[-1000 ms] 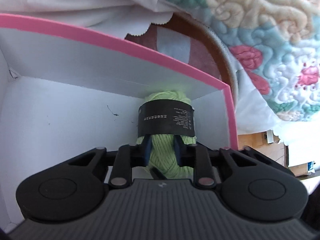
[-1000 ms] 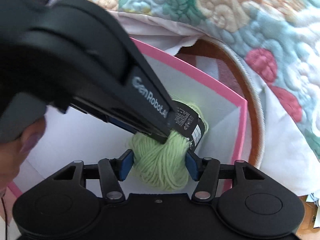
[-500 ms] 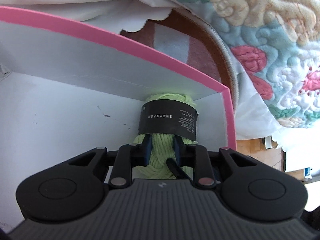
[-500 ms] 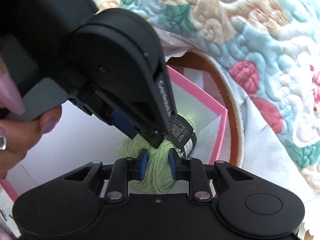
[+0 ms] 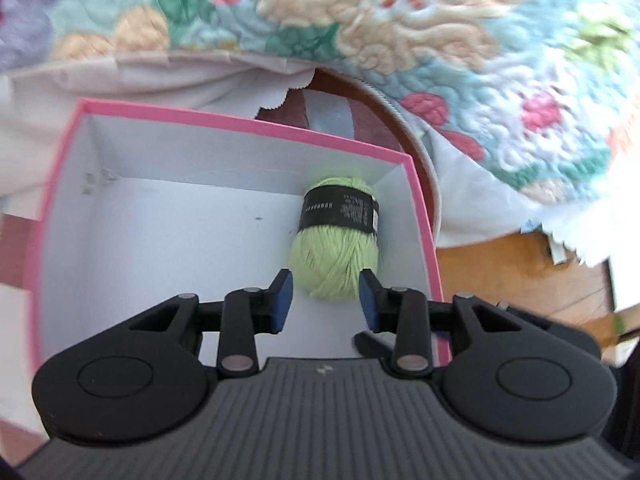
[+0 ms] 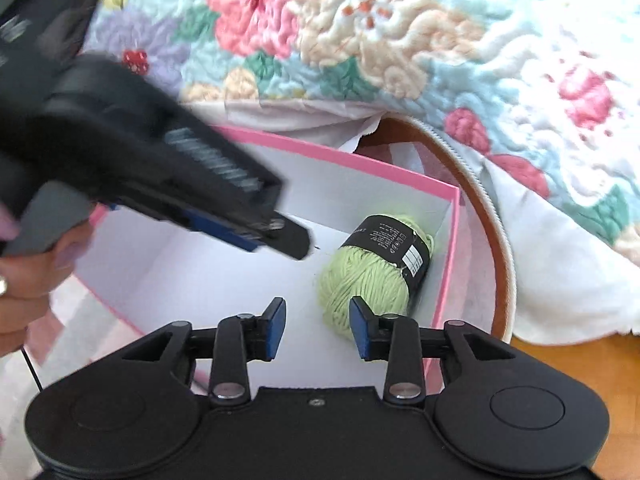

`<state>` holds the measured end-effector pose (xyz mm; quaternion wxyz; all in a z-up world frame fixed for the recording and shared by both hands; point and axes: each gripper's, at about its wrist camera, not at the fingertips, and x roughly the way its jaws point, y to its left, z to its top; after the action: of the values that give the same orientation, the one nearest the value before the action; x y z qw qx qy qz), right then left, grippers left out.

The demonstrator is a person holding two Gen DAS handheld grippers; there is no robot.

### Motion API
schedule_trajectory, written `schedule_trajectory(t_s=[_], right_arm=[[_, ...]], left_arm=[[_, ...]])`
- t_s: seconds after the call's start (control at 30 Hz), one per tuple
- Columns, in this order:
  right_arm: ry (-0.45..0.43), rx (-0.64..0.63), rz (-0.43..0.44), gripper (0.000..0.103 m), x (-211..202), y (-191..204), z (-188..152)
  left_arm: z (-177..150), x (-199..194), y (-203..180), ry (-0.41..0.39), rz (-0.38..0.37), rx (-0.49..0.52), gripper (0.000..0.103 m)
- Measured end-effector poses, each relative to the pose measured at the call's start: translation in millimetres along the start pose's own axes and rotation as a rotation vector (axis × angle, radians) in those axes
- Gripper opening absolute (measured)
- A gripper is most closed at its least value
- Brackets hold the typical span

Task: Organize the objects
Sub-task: 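Open the left tool to release the yarn and lift away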

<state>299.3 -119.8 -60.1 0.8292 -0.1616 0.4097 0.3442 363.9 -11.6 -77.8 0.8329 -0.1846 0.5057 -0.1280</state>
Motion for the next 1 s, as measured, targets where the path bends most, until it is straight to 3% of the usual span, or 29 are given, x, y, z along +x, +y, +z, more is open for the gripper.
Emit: schedule_trajectory(t_s=[0.13,0.2,0.43,0.77,0.9,1.0], right_arm=[[-0.004,0.009,0.024,0.049,-30.7,-2.4,0.6],[0.002,0.011,0.027,0.053,-27.3,-7.4,17.8],[0.032,0.044,0.063,0.06,-80.8,3.4,12.3],[0.057,-0.002,0.102,0.065,-161.9,21.4,8.9],[0.055,-0.052,0.112,0.073,-188.3,31.8,5.0],[0.068,-0.085,0.142,0.074,-205.7,40.4,-1.6]], left_arm=[[-14.3,-43.0,-13.9,-0.008,0.047,0.046,0.045],[-22.3,-60.0,-20.6,-0.002,0.076,0.059,0.049],[-49.4,-121.2,-38.8,0.028,0.161,0.125,0.056],[-79.3,-201.6,-65.7,0.007,0.169,0.155,0.066],[-97.3,-220.7,-74.4,0.02,0.171,0.165,0.073],[-111.3,-230.3,-77.6,0.038,0.15,0.155,0.075]])
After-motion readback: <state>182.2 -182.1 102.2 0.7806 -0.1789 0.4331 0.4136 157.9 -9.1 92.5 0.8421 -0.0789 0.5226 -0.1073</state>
